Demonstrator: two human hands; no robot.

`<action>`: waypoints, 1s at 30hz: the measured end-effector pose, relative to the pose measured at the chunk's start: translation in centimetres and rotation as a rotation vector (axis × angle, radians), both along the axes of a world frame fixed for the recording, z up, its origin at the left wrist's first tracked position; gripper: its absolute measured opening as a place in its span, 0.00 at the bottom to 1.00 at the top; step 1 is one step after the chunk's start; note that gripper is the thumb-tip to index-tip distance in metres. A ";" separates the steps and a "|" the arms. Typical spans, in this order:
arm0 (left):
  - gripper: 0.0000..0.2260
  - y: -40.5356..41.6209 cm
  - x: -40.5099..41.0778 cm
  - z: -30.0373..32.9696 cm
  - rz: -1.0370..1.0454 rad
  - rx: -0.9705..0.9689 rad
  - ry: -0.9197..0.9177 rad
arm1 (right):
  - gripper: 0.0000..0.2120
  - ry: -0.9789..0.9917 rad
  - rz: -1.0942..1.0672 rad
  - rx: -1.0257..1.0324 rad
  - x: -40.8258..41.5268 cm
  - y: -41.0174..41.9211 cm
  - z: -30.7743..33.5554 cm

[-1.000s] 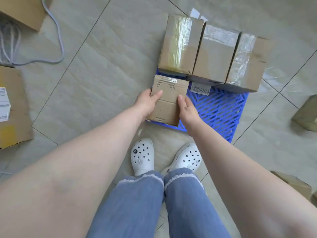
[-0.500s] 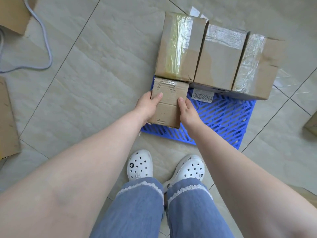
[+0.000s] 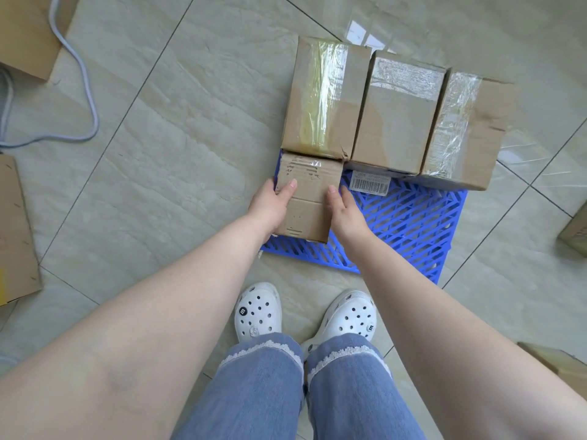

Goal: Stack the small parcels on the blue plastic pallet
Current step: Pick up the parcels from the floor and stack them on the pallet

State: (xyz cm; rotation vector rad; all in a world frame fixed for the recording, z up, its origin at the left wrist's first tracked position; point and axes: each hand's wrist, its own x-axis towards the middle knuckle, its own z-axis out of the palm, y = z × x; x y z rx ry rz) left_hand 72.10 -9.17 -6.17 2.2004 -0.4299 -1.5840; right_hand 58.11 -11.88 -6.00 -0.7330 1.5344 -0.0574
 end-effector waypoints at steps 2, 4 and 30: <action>0.28 0.3 -0.2 1.1 -0.003 0.055 -0.051 | 0.32 0.027 -0.005 0.018 -0.6 0.0 1.2; 0.31 0.8 -0.6 2.7 0.011 0.103 -0.089 | 0.32 0.056 -0.028 0.016 -1.2 0.1 2.9; 0.09 11.2 -12.1 41.3 -0.043 0.023 0.232 | 0.24 -0.044 -0.827 0.003 -12.6 18.2 40.1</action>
